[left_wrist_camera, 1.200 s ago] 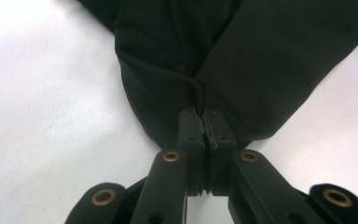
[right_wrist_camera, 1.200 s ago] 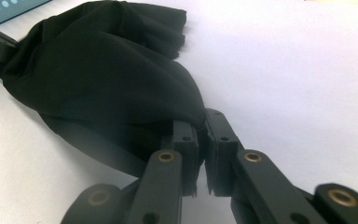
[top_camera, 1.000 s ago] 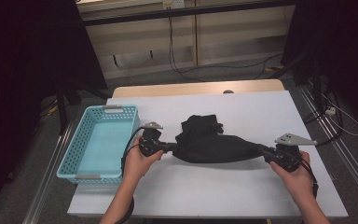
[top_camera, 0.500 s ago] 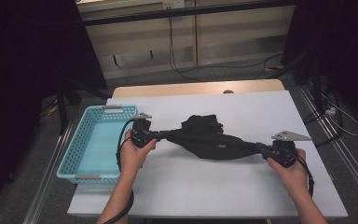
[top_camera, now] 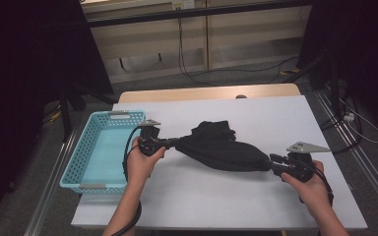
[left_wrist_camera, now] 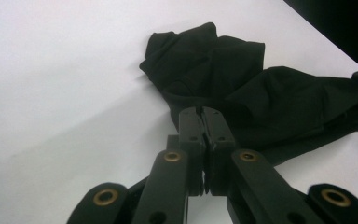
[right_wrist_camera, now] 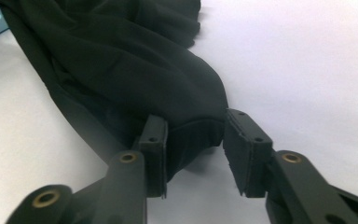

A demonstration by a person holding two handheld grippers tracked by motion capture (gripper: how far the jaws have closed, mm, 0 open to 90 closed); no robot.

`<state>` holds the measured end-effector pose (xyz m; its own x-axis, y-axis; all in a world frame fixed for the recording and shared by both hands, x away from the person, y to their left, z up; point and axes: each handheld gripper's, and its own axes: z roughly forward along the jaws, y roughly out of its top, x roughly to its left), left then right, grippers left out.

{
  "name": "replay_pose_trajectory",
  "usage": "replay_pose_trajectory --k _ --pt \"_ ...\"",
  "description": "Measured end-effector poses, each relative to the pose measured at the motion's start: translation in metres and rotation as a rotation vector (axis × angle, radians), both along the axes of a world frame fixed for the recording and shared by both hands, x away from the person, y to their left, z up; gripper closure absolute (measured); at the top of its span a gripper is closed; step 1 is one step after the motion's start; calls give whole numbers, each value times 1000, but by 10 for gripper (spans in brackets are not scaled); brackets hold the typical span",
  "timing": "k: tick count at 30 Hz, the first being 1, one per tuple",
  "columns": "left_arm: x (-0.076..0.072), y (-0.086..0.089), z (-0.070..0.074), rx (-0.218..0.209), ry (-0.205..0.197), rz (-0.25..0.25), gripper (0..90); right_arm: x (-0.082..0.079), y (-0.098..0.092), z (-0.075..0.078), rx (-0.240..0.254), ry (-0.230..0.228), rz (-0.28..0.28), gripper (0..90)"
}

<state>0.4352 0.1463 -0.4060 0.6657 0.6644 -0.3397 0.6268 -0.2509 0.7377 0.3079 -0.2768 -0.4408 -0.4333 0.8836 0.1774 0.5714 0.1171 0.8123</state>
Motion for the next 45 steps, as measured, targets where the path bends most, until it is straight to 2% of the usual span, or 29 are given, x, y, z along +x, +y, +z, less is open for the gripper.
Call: replay_pose_trajectory --k 5,7,12,19,21,23,26,28,33,39,42,44,45 --pt "0 2 2 -2 -7 5 878 -4 4 7 32 -25 26 564" --pt "0 3 4 -12 -11 12 878 -6 8 9 30 -35 43 558" --pt "0 6 4 -3 -4 8 878 -8 19 13 20 -48 90 567" --pt "0 9 4 -3 -15 33 878 -9 38 8 -21 -40 180 603" --pt "0 10 5 -7 -15 37 878 -9 43 5 -37 -30 210 564" --pt "0 9 2 3 -13 35 877 -8 48 0 -58 -13 227 477" --pt "0 7 -2 9 -2 43 877 -7 55 -7 -73 4 252 429" --pt "0 8 -2 13 -3 41 877 -7 58 -9 -92 6 257 383" --pt "0 11 -1 -1 -10 52 877 -4 55 -14 -166 7 240 363" --pt "1 10 -3 -7 -8 53 877 -4 54 -19 -202 14 264 355" --pt "1 10 -2 -11 -7 51 877 -4 57 -22 -243 8 271 395" --pt "1 10 -2 -4 -8 47 877 -3 56 -22 -240 6 266 492" --pt "2 11 -1 -3 -8 46 877 -3 54 -21 -237 8 259 573"
